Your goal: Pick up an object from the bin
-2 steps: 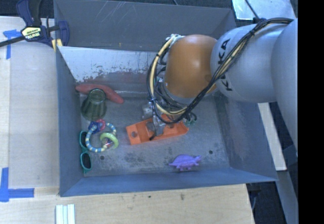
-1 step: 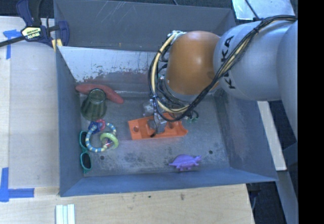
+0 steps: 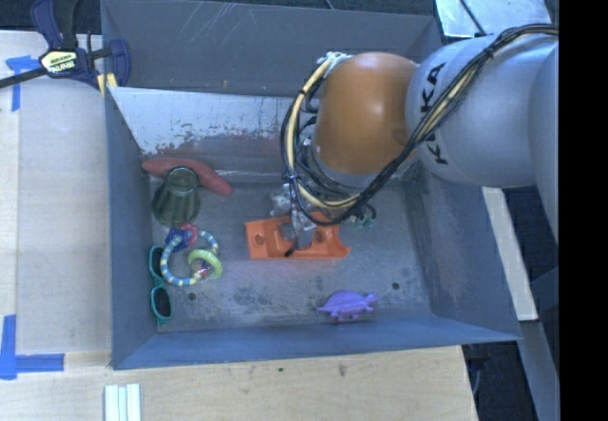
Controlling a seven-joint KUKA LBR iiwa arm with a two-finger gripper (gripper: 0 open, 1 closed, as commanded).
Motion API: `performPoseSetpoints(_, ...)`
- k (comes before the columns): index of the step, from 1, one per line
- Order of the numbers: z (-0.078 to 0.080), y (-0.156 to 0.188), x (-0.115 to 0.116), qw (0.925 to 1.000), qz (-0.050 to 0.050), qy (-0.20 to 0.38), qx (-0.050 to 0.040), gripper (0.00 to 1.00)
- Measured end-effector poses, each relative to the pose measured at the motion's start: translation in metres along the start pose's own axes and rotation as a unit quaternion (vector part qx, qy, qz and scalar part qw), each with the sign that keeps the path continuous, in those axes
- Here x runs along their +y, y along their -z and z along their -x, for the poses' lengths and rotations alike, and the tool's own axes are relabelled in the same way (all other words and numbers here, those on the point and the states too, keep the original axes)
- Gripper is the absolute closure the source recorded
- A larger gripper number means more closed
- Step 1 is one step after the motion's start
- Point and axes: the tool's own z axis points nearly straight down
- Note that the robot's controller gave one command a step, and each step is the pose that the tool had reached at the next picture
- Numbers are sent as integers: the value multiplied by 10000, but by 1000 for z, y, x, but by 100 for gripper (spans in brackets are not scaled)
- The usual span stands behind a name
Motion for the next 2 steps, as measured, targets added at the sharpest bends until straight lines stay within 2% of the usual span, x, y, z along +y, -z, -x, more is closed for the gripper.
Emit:
performPoseSetpoints(1, -1, 22, 0, 10000, 4, 0, 25, 100)
performPoseSetpoints(2, 1, 45, 0, 10000, -1, 0, 0, 100)
